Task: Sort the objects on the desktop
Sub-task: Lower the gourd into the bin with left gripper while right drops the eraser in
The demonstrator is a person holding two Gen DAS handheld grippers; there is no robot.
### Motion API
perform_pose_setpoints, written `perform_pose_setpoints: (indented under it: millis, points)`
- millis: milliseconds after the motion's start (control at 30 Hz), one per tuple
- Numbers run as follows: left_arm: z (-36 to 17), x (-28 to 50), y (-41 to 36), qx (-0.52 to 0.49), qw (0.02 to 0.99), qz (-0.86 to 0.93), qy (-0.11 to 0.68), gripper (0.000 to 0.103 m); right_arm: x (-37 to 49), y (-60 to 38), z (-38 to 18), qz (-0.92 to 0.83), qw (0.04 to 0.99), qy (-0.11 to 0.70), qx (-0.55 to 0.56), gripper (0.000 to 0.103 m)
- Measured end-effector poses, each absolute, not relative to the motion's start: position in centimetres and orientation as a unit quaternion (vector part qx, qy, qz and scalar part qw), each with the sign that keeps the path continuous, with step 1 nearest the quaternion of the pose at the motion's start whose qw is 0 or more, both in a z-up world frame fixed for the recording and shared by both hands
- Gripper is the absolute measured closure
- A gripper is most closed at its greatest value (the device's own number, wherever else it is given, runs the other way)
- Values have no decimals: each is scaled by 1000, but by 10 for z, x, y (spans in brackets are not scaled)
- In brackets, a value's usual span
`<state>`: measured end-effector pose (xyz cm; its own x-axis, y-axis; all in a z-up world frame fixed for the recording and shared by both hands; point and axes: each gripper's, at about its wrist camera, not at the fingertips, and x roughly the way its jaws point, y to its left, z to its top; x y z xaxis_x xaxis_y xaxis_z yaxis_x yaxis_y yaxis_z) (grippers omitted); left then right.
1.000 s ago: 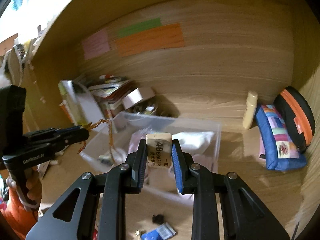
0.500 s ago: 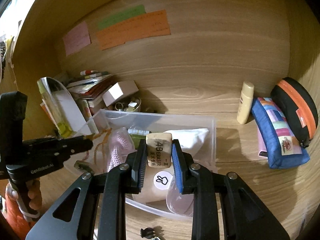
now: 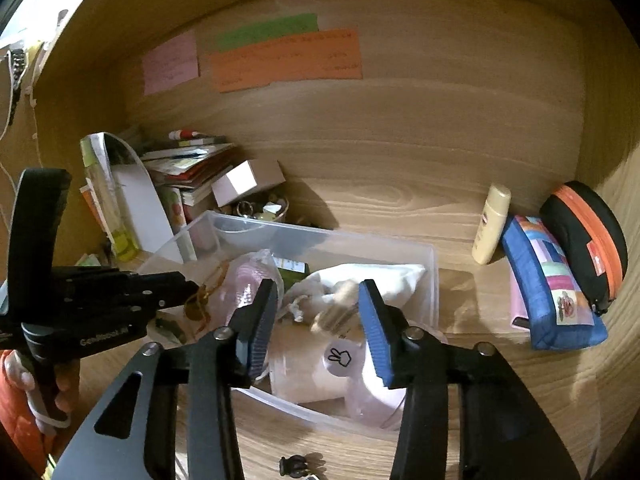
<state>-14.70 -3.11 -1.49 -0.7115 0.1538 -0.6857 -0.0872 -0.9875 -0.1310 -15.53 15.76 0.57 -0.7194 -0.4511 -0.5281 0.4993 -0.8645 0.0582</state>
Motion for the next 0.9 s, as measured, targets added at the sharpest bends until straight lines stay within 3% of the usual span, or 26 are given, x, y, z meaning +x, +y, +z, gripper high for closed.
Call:
perform_pose_setpoints:
  millis: [200,267,400,500,900]
  points:
    - [-5,-136,-30,-338,41,940,-32,49,-152,160,8,-929,258,38,263,45]
    - [-2,-134,-29,-328,36,944,-25,45,-151,161,9,-929,261,30,260,34]
    - [3,-129,-28,-315,29,948,-19,34,-149,168,14,-930,270,9,250,28]
    - [4,-129,-30,-313,26,949,-18,31,-149,173,15,-931,268,-6,247,23]
    - [20,-123,-41,-307,9,951,-40,28,-140,181,25,-942,241,-2,235,22]
